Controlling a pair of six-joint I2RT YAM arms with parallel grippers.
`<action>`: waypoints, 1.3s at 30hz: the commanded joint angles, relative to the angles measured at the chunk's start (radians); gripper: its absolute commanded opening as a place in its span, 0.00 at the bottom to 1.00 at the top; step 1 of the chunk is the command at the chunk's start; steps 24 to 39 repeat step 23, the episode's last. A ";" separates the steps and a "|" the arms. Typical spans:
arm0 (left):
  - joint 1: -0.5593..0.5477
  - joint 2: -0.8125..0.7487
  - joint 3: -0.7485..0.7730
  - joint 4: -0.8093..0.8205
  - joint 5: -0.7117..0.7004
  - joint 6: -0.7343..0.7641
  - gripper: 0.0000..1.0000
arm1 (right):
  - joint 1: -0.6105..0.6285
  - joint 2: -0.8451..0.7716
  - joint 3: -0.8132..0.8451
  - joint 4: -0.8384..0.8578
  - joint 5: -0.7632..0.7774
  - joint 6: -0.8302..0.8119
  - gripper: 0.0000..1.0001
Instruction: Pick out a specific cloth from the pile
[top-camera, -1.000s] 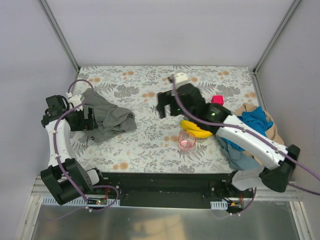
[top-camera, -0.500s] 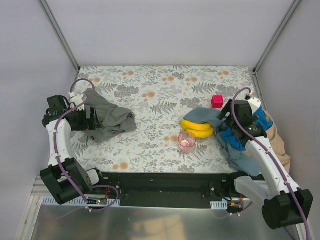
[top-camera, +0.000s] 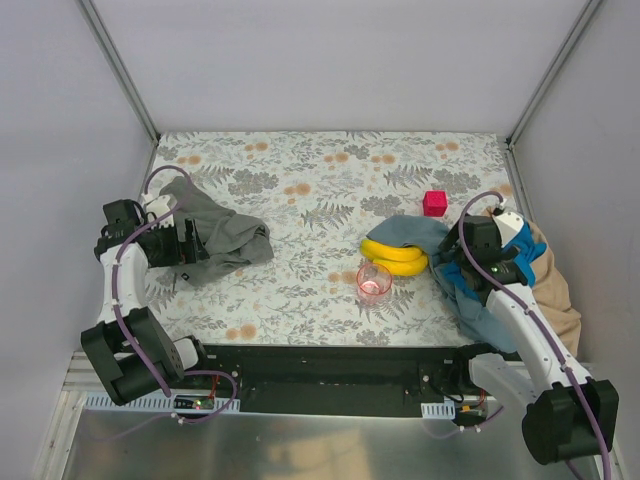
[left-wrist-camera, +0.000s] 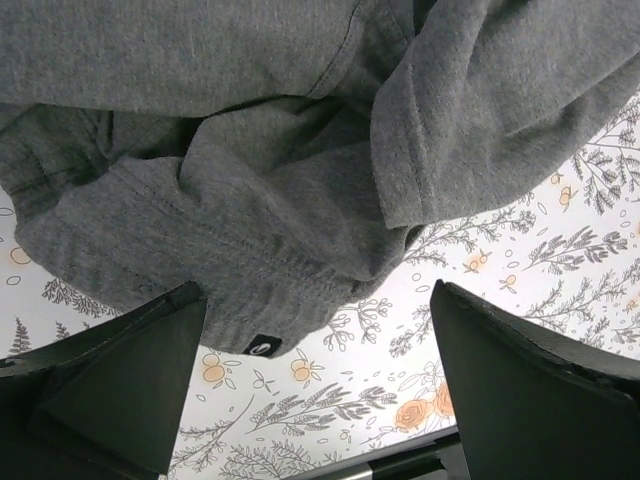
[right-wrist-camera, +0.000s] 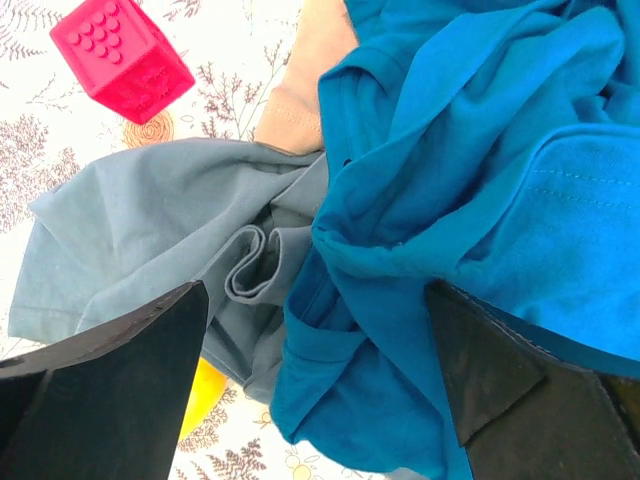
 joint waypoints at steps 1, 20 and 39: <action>-0.006 0.004 -0.012 0.050 0.005 -0.021 0.99 | -0.006 -0.027 -0.001 0.054 0.064 -0.014 0.99; -0.006 -0.005 -0.035 0.063 0.019 -0.008 0.99 | -0.006 -0.013 -0.013 0.062 0.042 -0.022 0.99; -0.006 0.001 -0.032 0.063 0.004 -0.008 0.99 | -0.004 -0.012 -0.013 0.062 0.044 -0.022 0.99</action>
